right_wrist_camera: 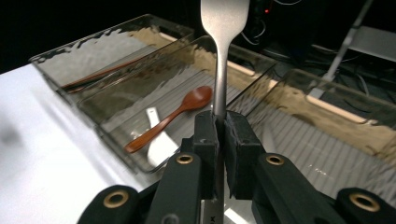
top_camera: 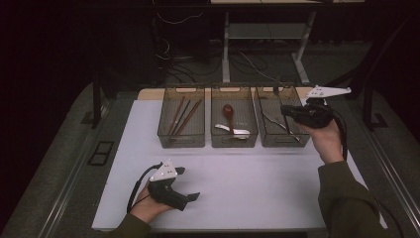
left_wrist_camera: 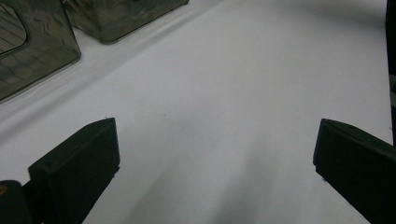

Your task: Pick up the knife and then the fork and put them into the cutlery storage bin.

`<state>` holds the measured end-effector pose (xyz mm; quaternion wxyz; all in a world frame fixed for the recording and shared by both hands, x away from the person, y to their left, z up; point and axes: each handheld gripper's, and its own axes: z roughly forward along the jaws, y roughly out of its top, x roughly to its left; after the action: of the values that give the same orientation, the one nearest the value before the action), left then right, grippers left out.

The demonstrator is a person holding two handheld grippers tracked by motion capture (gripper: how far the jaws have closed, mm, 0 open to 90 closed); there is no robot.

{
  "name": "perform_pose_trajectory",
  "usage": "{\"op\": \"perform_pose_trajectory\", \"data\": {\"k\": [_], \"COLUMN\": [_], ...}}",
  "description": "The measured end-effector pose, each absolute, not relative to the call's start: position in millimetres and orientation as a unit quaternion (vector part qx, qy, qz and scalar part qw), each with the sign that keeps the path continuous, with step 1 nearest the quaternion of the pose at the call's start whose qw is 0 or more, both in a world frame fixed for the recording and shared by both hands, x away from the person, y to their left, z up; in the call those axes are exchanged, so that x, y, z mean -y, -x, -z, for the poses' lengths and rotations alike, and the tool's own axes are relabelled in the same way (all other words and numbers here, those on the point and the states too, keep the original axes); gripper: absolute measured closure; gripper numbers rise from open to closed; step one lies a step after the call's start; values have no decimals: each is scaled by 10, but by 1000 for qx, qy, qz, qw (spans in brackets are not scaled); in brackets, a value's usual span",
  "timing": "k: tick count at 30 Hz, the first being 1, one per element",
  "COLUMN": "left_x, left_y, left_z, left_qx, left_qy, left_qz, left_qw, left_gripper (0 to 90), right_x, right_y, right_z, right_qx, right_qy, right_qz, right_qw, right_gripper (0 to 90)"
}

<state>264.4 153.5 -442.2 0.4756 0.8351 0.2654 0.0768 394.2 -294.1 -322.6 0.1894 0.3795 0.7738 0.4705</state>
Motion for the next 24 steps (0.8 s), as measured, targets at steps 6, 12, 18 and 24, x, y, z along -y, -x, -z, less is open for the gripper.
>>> {"op": "perform_pose_trajectory", "data": {"k": [6, 12, 18, 24], "left_x": [-1539, -1538, -1540, -1543], "left_y": [-2645, -2645, -2645, -2644], "left_z": [4420, 4420, 4418, 4419], "left_qx": [-264, -264, -264, -265], "left_qy": [-836, -836, -836, -834], "left_qz": [-77, -77, -78, -77], "left_qw": [475, 475, 475, 477], "left_gripper": [0, 0, 0, 0], "right_x": [3005, 3073, 3166, 3233], "right_y": [-4057, -4181, -4310, -4397], "right_z": [3171, 3207, 3301, 3397], "right_qx": [-768, -766, -764, -765], "right_qy": [-390, -405, -425, -442], "right_qz": [-466, -455, -440, -425], "right_qw": [201, 206, 205, 197], "right_gripper": [830, 830, 829, 829]}}
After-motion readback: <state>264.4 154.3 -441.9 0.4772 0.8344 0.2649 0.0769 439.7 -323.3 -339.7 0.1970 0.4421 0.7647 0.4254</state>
